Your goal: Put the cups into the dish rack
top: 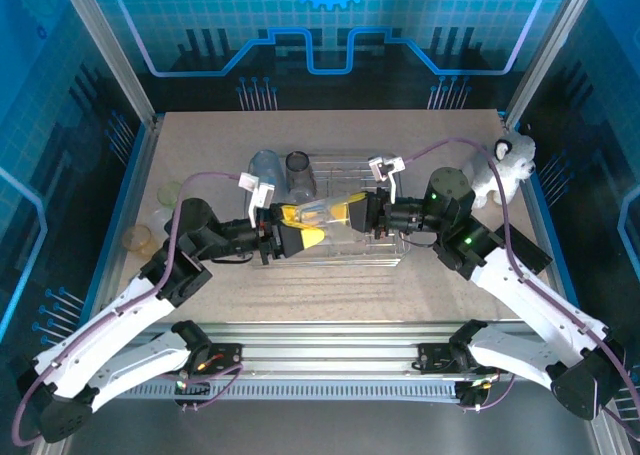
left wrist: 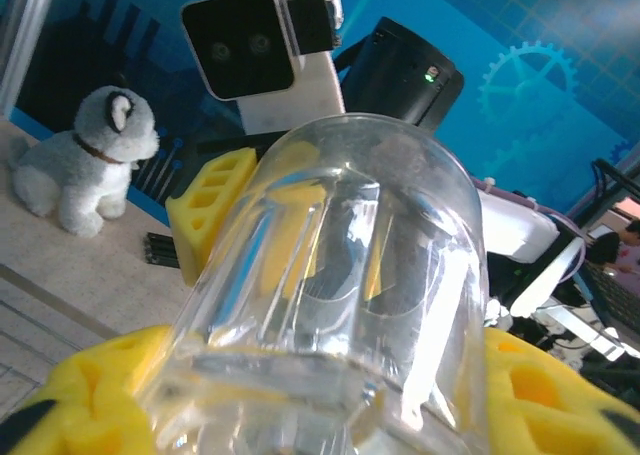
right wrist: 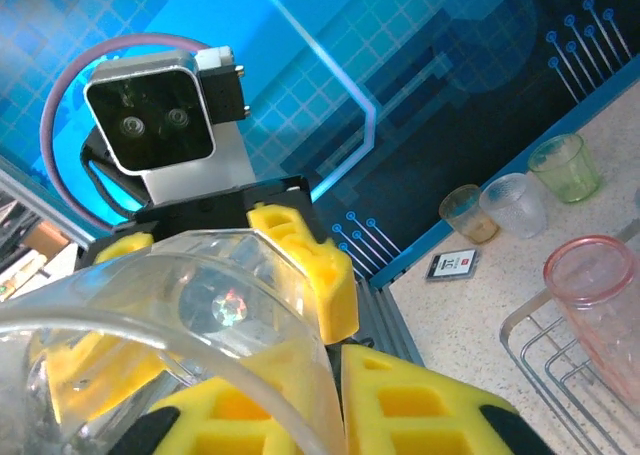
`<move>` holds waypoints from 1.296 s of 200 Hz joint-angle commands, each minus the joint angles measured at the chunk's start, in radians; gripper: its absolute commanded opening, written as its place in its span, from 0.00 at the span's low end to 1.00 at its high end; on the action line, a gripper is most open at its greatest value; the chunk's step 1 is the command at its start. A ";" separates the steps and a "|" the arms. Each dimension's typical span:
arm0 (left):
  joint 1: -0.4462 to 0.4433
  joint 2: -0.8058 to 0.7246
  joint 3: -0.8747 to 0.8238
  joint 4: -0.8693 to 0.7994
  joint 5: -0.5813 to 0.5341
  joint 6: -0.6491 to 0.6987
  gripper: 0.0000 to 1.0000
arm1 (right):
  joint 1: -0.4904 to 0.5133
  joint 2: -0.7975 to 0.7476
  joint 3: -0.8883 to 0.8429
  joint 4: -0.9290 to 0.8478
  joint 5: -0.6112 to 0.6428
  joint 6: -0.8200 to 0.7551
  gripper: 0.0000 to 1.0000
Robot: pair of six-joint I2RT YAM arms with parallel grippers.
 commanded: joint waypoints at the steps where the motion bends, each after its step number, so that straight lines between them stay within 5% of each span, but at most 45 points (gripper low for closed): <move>1: -0.004 -0.029 0.001 -0.012 -0.063 0.037 0.18 | 0.011 0.009 0.042 -0.047 0.051 -0.023 0.33; 16: -0.003 -0.055 -0.003 -0.042 -0.118 0.053 0.12 | 0.013 0.004 0.065 -0.153 0.117 -0.055 0.47; 42: -0.004 -0.109 -0.001 -0.145 -0.278 0.077 0.09 | 0.027 -0.027 0.124 -0.466 0.391 -0.176 0.48; 77: -0.004 -0.140 -0.051 -0.107 -0.264 0.079 0.22 | 0.011 -0.019 0.082 -0.295 0.242 -0.141 0.10; 121: -0.003 -0.141 -0.053 -0.112 -0.267 0.071 0.22 | 0.009 0.003 0.075 -0.211 0.157 -0.130 0.01; 130: -0.004 -0.141 -0.054 -0.114 -0.258 0.074 0.29 | 0.007 0.003 0.064 -0.190 0.143 -0.118 0.00; 163: -0.003 -0.167 -0.068 -0.106 -0.237 0.074 0.99 | -0.019 -0.013 0.003 -0.057 0.064 -0.040 0.00; 211: 0.008 -0.193 -0.048 -0.141 -0.220 0.091 0.99 | -0.068 -0.044 -0.010 0.015 -0.049 0.016 0.00; 259: 0.068 -0.046 0.023 -0.051 0.049 -0.014 0.99 | -0.066 -0.013 -0.009 0.190 -0.162 0.141 0.00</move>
